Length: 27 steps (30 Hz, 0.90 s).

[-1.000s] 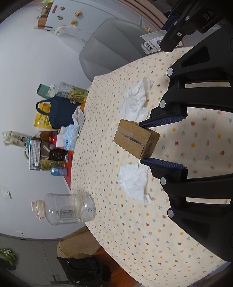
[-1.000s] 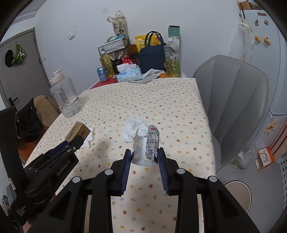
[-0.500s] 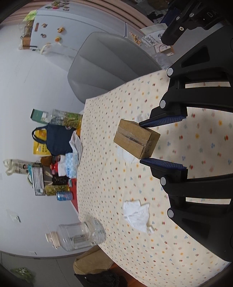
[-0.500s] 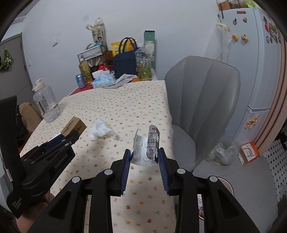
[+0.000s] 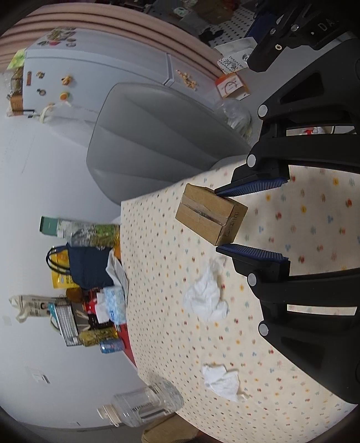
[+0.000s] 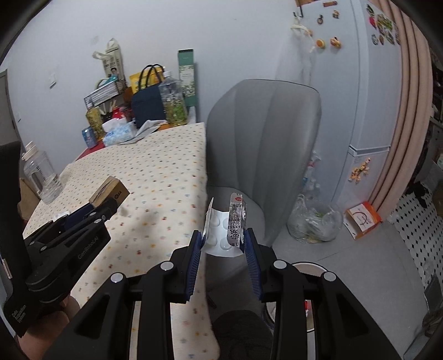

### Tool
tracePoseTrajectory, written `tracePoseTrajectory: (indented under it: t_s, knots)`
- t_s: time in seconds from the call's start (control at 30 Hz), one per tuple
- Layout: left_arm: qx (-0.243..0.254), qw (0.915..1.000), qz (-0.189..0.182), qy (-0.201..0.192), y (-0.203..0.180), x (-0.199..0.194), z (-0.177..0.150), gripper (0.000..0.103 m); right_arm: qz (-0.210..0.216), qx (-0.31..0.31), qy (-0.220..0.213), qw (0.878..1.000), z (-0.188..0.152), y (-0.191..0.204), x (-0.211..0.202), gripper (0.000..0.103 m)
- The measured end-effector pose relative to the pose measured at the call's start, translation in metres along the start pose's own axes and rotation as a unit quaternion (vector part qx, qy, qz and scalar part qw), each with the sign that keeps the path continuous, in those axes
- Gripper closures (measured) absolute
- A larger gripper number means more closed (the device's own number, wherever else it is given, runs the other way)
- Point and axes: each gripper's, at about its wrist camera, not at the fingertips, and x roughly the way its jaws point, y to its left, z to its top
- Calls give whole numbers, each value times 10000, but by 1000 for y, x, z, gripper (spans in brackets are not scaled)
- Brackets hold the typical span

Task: Collect trash
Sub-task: 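Carry the cardboard box and plastic packet in both grippers toward the white bin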

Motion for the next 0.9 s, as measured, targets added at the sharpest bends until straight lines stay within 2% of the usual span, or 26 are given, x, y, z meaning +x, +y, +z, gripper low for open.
tracePoseTrajectory:
  t_s: [0.57, 0.67, 0.7, 0.77, 0.9]
  knots:
    - [699, 9963, -399, 315, -94, 28, -11, 68, -529, 808, 139, 9952, -18, -101, 14, 70]
    - [792, 9950, -480, 367, -108, 33, -12, 68, -660, 976, 163, 9929, -21, -118, 18, 67]
    - [815, 9947, -501, 377, -110, 35, -12, 68, -732, 1048, 170, 9916, -23, -126, 19, 58]
    - [912, 9935, -552, 407, -120, 38, -13, 68, -850, 1141, 128, 9897, -24, -136, 20, 50]
    - [1026, 9917, -627, 456, -134, 43, -16, 68, -963, 1318, 130, 9865, -29, -157, 19, 50]
